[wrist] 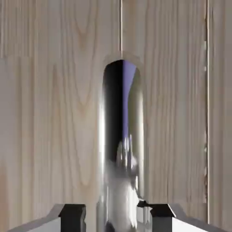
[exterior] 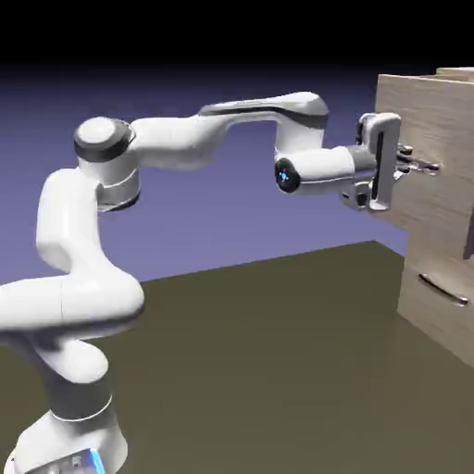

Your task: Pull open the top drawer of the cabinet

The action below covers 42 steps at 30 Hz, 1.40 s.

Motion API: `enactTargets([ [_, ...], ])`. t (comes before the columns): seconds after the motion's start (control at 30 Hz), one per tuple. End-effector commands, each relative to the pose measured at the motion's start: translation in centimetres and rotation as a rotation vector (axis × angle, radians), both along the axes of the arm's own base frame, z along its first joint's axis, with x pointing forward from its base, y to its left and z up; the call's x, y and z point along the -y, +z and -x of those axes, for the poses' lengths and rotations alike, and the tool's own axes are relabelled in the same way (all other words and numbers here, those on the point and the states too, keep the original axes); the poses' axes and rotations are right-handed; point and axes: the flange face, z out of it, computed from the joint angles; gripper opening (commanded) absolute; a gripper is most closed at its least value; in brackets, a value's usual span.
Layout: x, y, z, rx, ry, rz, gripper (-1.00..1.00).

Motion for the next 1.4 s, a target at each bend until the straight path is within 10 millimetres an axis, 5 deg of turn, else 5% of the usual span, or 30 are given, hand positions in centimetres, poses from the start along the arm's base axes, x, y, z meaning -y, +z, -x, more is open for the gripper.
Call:
enactTargets([
  [0.0, -0.1, 0.0, 1.0, -0.001, 0.001, 0.001, -1.0],
  [0.1, 0.3, -0.7, 2.9, -0.002, -0.003, 0.001, -1.0],
  [0.33, 0.5, -1.7, 1.9, -0.009, -0.005, 0.006, -1.0],
  [0.6, 0.0, -0.3, 1.3, -0.001, -0.001, 0.003, -1.0],
  [0.87, 0.0, 0.2, 5.7, 0.005, 0.0, 0.001, -1.0],
  [1.0, 0.0, 1.9, 7.6, 0.062, 0.0, -0.006, -1.0],
  [1.37, -1.0, 4.0, 8.4, 0.123, 0.029, 0.0, -1.0],
])
